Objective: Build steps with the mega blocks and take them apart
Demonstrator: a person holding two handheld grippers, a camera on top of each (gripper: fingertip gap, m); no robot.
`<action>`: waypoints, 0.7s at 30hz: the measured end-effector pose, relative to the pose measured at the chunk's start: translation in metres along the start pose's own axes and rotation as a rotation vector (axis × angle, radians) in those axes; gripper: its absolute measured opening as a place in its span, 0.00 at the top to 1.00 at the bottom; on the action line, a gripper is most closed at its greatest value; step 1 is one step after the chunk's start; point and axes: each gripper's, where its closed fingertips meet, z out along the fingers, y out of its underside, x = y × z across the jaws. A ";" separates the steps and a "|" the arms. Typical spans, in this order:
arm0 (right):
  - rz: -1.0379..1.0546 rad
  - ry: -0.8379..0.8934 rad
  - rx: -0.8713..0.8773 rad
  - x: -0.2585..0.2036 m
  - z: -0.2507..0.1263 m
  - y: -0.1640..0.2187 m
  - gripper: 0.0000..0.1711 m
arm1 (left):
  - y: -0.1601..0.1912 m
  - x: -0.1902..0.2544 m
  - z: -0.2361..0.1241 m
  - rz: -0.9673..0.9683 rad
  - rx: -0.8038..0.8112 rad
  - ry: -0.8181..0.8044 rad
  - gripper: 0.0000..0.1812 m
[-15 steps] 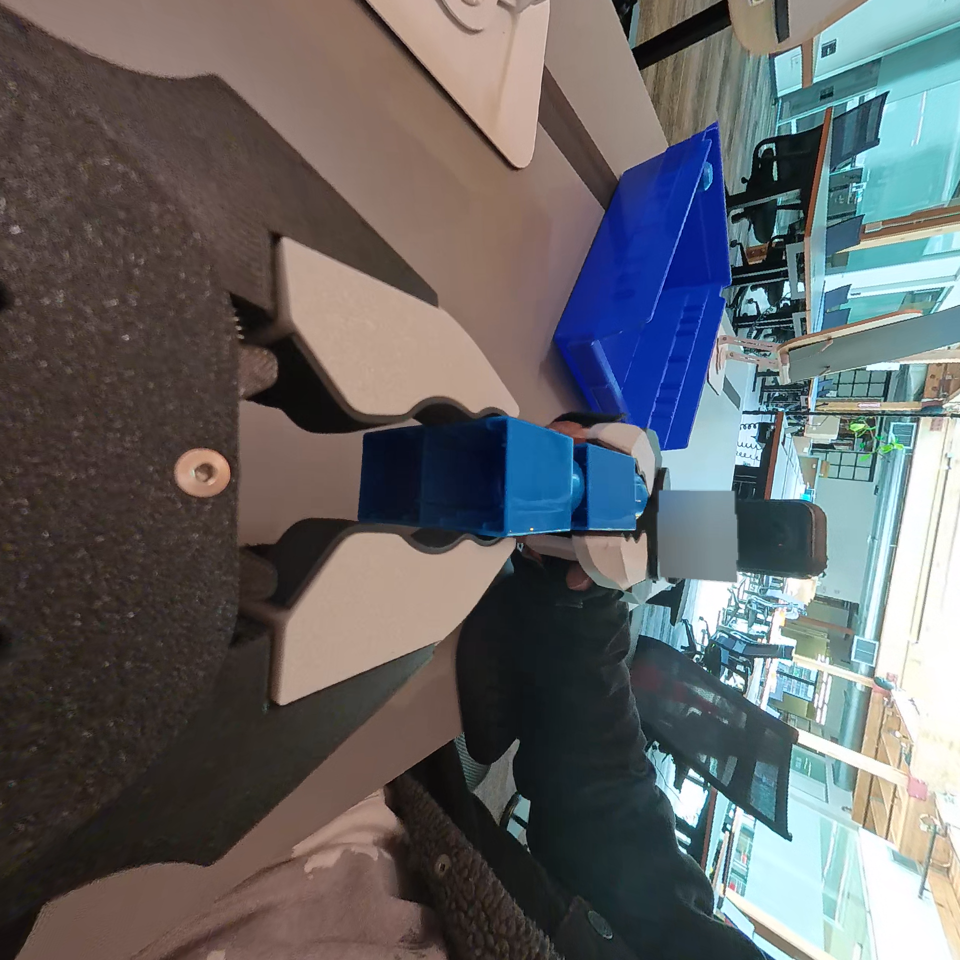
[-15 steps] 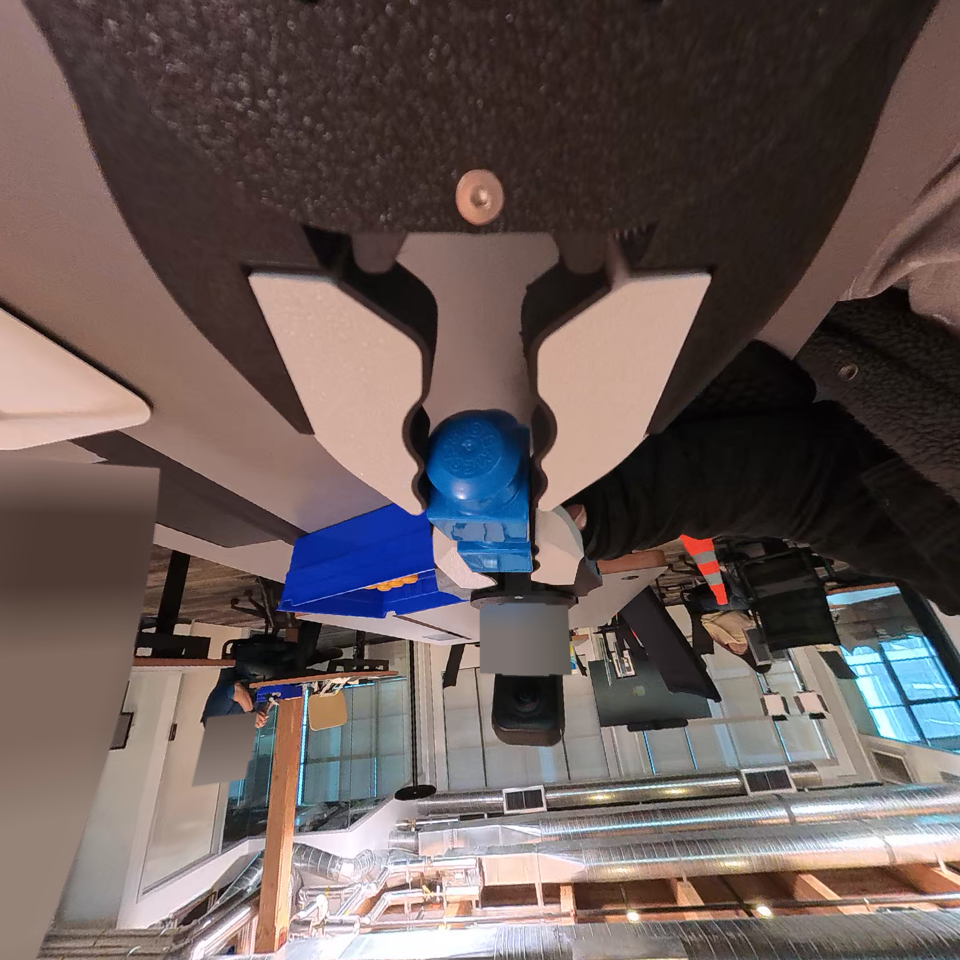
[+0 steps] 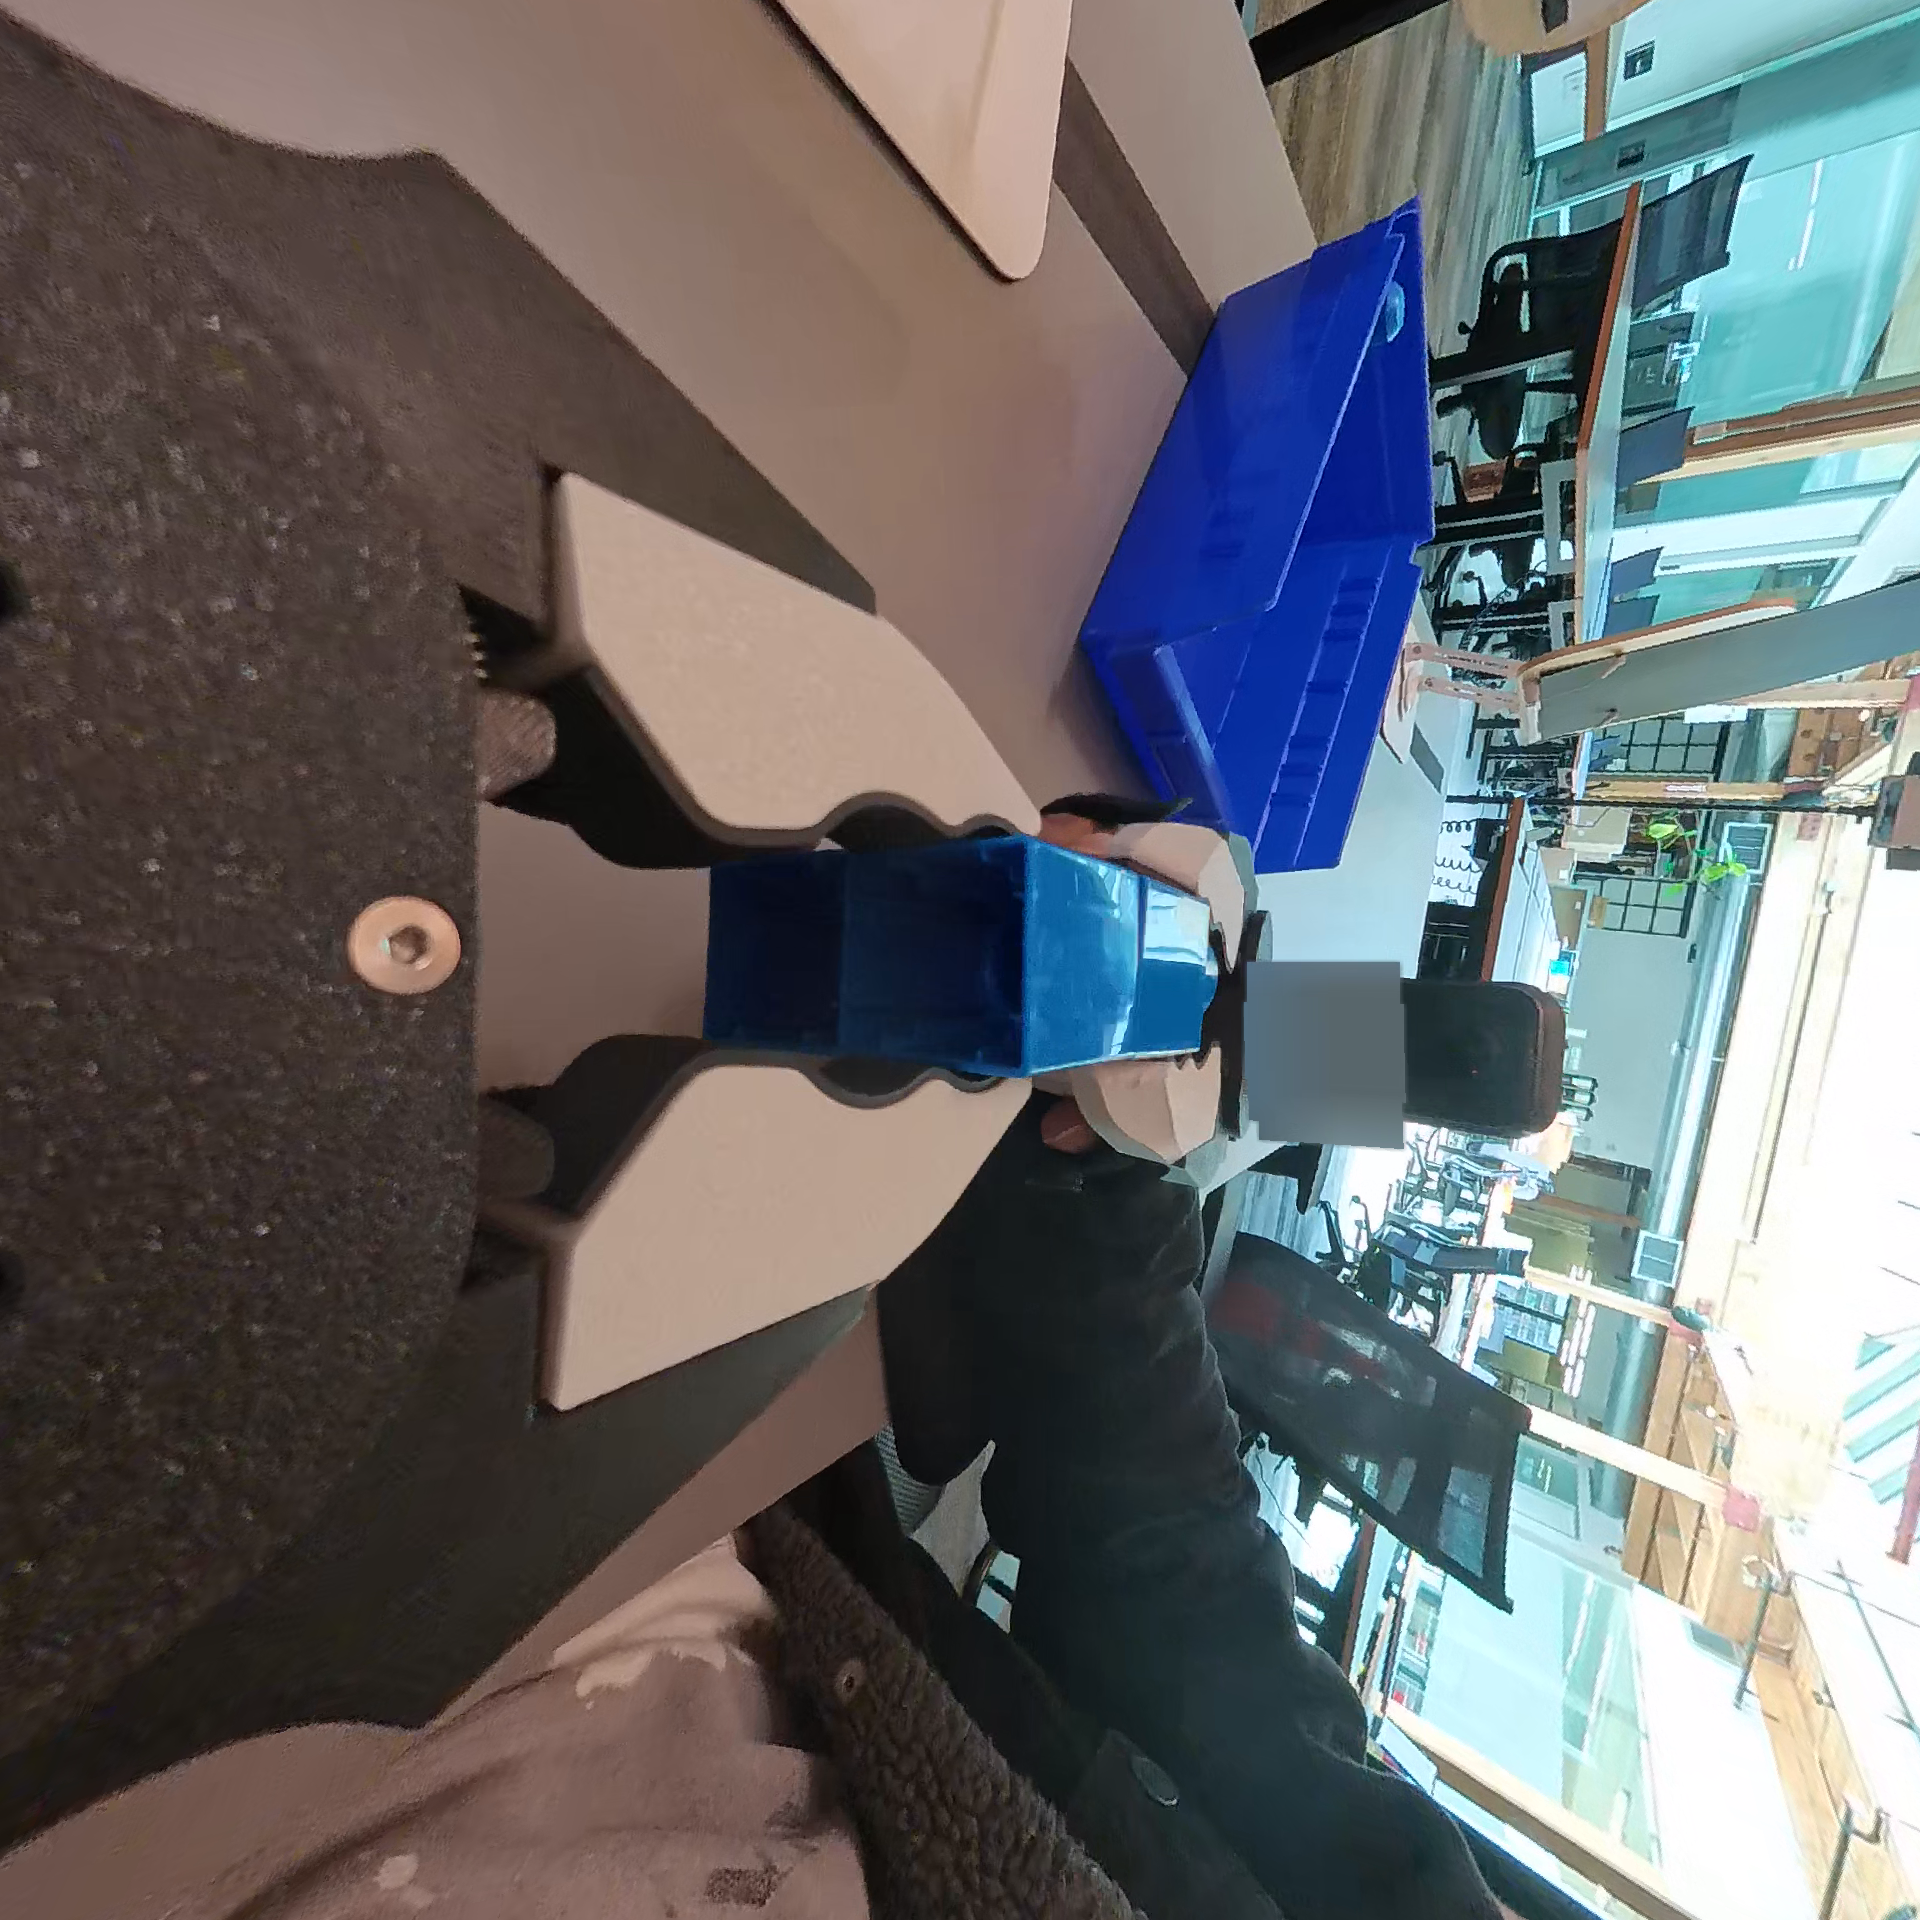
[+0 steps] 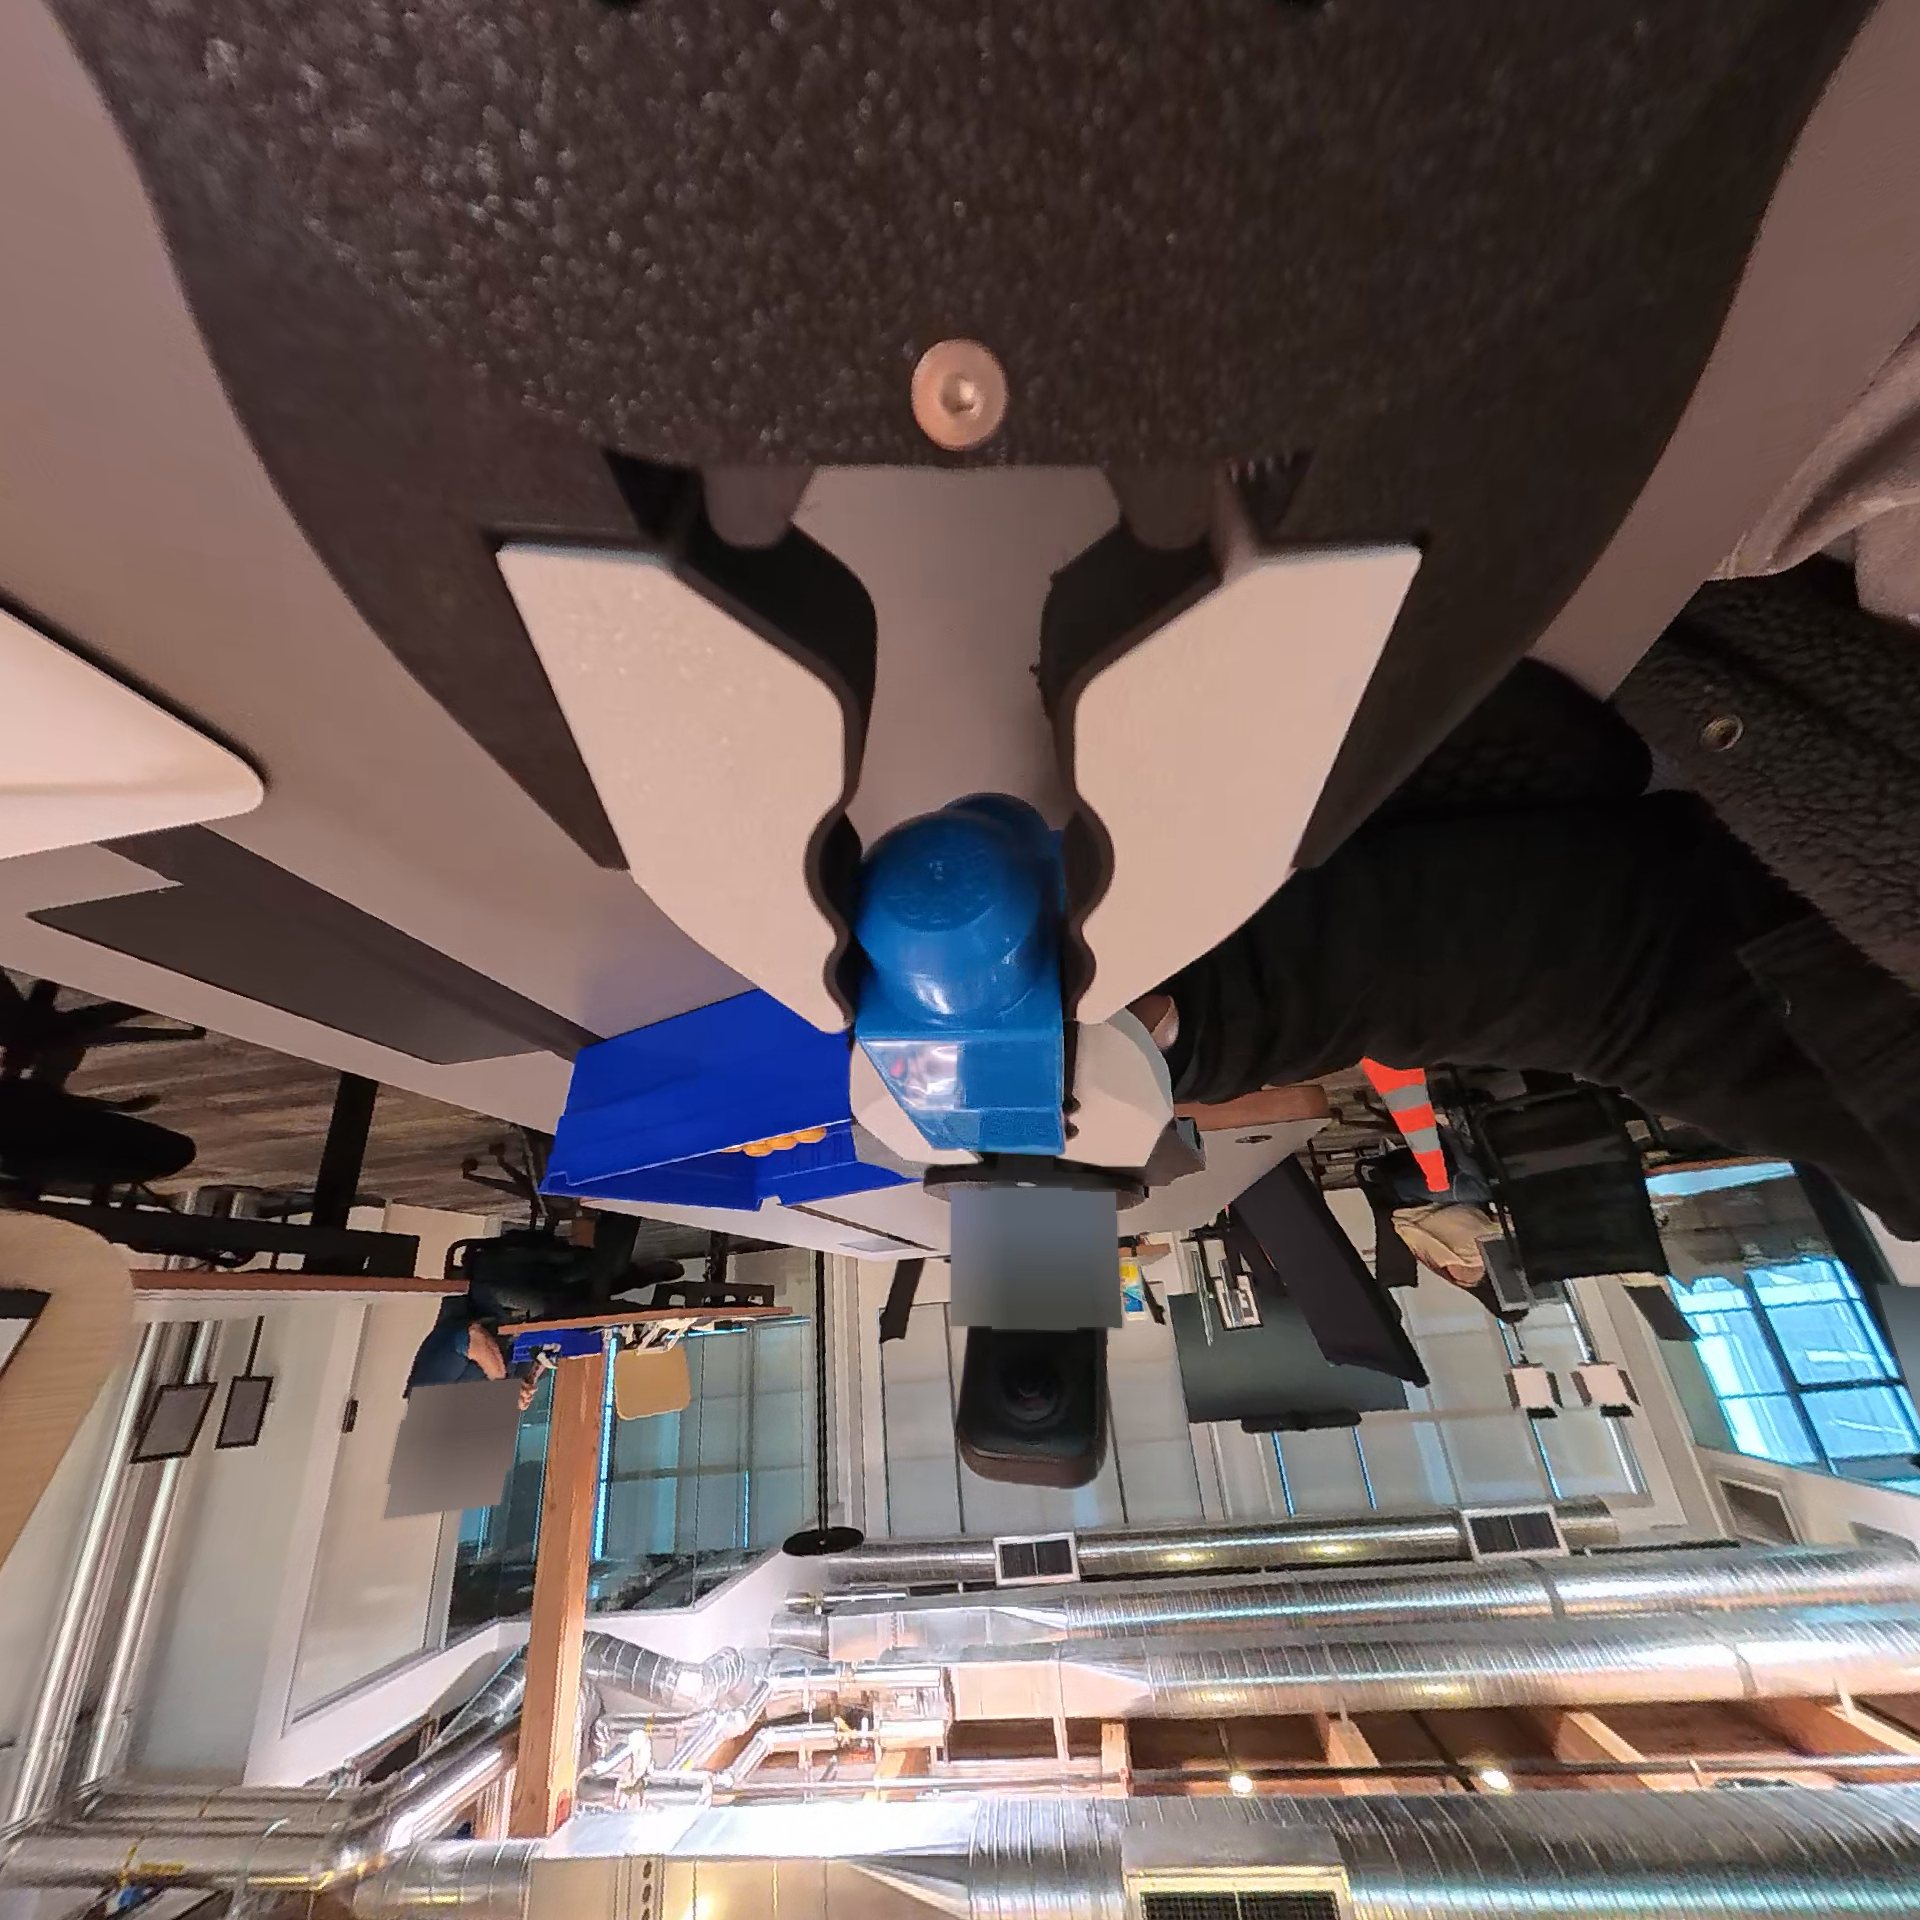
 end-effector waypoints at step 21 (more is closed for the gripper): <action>-0.032 -0.045 -0.132 -0.006 -0.006 0.017 0.79 | 0.023 0.003 0.003 0.166 -0.152 -0.025 0.79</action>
